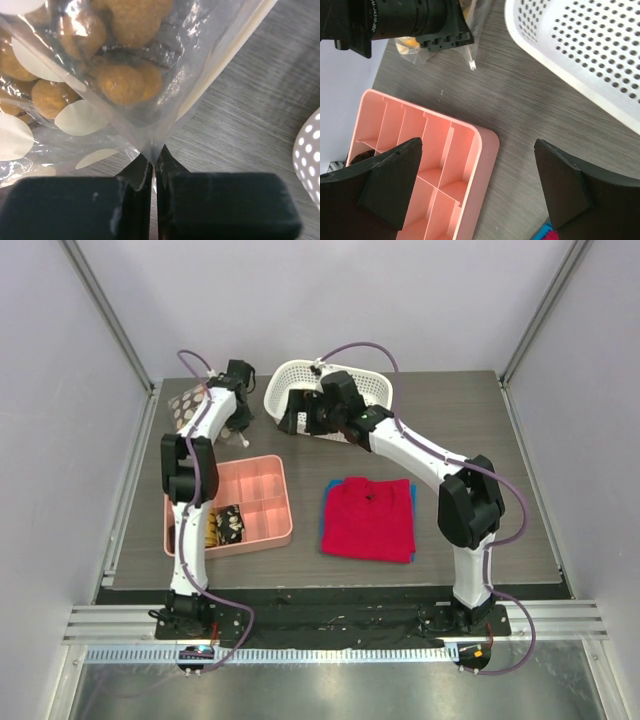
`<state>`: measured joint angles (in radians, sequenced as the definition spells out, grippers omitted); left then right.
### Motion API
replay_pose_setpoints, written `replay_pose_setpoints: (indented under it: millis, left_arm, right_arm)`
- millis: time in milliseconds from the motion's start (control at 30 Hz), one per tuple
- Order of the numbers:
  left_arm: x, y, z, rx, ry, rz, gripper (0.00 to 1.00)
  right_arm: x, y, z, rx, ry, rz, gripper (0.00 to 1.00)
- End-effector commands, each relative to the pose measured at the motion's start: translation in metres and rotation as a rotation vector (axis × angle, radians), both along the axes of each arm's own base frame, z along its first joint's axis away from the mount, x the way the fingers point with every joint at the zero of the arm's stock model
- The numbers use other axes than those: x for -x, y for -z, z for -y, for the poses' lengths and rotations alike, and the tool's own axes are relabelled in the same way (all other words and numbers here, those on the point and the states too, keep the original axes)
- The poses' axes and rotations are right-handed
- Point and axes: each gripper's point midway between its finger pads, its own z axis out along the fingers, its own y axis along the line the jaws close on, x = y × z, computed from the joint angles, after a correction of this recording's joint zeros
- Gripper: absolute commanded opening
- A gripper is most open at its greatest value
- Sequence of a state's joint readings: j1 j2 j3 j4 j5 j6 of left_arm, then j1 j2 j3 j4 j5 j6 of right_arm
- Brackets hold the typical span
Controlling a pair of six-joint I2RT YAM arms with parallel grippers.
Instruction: Open the zip-top bag and remove the fake food
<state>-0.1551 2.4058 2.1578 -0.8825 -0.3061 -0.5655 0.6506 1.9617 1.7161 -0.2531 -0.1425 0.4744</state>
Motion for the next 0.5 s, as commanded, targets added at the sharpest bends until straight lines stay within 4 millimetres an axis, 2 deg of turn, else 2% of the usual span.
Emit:
replay_pose_setpoints:
  millis: [0,67,100,133,167,200,233,267,300,333,367,400,467]
  left_arm:
    - [-0.024,-0.082,-0.005,0.014,-0.011,0.207,0.0]
    - [-0.023,-0.101,-0.005,0.049,-0.016,0.239,0.0]
    - [-0.017,-0.118,-0.003,0.078,-0.015,0.267,0.0]
    - [-0.015,-0.126,-0.001,0.122,-0.039,0.289,0.0]
    - [-0.016,-0.136,0.003,0.206,-0.038,0.319,0.0]
    - [-0.012,-0.156,0.005,0.257,-0.053,0.36,0.0]
    - [-0.005,-0.154,0.004,0.297,-0.076,0.353,0.0]
    - [-0.007,-0.164,0.009,0.39,-0.097,0.385,0.0]
    - [-0.004,-0.17,0.01,0.431,-0.115,0.396,0.0]
    - [0.005,-0.172,0.015,0.49,-0.134,0.389,0.0]
    - [0.005,-0.178,0.019,0.563,-0.179,0.402,0.0]
    - [0.009,-0.181,0.023,0.631,-0.205,0.395,0.0]
    - [0.018,-0.181,0.032,0.748,-0.292,0.365,0.0]
  right_arm:
    - [-0.001,-0.013,-0.021,-0.077,-0.1,0.077,1.0]
    - [-0.003,-0.015,-0.032,-0.106,-0.143,0.116,1.0]
    - [-0.005,-0.019,-0.037,-0.12,-0.157,0.148,1.0]
    - [-0.005,-0.012,-0.04,-0.116,-0.168,0.144,1.0]
    - [-0.008,-0.016,-0.044,-0.135,-0.179,0.175,0.99]
    - [-0.009,-0.022,-0.051,-0.167,-0.205,0.204,1.0]
    - [-0.01,-0.024,-0.054,-0.18,-0.213,0.221,1.0]
    - [-0.014,-0.016,-0.058,-0.184,-0.219,0.221,1.0]
    - [-0.014,-0.025,-0.064,-0.219,-0.24,0.261,1.0]
    - [-0.015,-0.023,-0.068,-0.23,-0.251,0.273,1.0]
    - [-0.014,-0.017,-0.074,-0.234,-0.261,0.281,0.99]
    - [-0.014,-0.021,-0.079,-0.251,-0.277,0.333,0.98]
    - [-0.014,-0.023,-0.084,-0.268,-0.278,0.38,0.97]
